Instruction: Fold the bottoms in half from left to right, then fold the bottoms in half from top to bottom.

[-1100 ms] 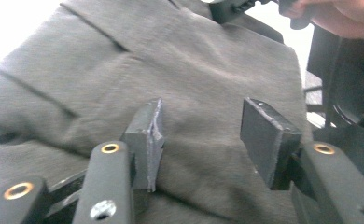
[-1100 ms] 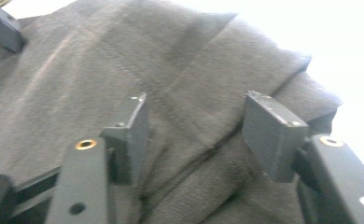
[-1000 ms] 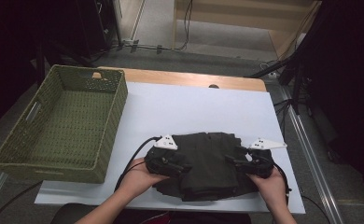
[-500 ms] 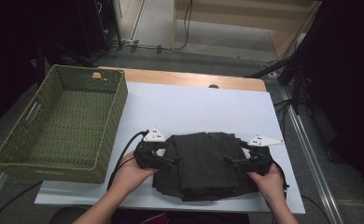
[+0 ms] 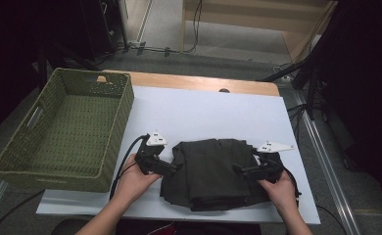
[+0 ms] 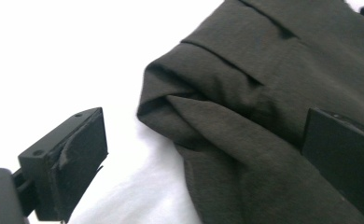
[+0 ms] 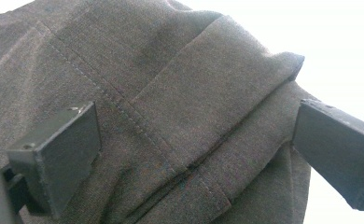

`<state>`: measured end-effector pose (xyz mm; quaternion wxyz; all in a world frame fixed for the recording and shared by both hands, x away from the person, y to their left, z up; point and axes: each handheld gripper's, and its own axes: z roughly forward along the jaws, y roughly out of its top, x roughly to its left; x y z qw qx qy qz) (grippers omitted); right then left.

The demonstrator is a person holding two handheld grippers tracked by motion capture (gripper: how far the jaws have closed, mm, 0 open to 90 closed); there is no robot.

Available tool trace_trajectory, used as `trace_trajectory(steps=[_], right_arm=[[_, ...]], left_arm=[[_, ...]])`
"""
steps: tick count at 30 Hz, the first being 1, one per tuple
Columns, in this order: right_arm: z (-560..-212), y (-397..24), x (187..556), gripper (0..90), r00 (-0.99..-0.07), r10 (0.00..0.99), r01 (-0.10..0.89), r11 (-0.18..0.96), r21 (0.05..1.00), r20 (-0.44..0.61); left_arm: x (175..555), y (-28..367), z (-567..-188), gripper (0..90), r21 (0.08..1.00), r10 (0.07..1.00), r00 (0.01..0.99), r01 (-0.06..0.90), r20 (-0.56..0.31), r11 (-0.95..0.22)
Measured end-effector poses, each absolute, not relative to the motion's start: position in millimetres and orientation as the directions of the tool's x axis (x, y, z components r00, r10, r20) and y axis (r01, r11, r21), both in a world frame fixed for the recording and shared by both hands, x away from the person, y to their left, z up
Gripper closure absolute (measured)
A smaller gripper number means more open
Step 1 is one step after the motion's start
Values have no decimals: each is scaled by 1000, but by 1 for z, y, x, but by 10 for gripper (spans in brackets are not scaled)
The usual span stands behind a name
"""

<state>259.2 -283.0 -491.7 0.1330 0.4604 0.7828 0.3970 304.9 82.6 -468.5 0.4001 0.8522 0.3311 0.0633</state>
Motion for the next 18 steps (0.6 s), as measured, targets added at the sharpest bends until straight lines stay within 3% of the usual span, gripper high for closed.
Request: trace_trajectory(steps=[15,18], right_arm=[[-496,-281,260,1,-539,831,614,276,739,137],[-499,-279,260,3,-543,831,609,291,738,120]], left_arm=[[307,59,-480,0,698,588,783,536,-201,-475],[305,52,-480,0,707,590,788,519,-176,-481]])
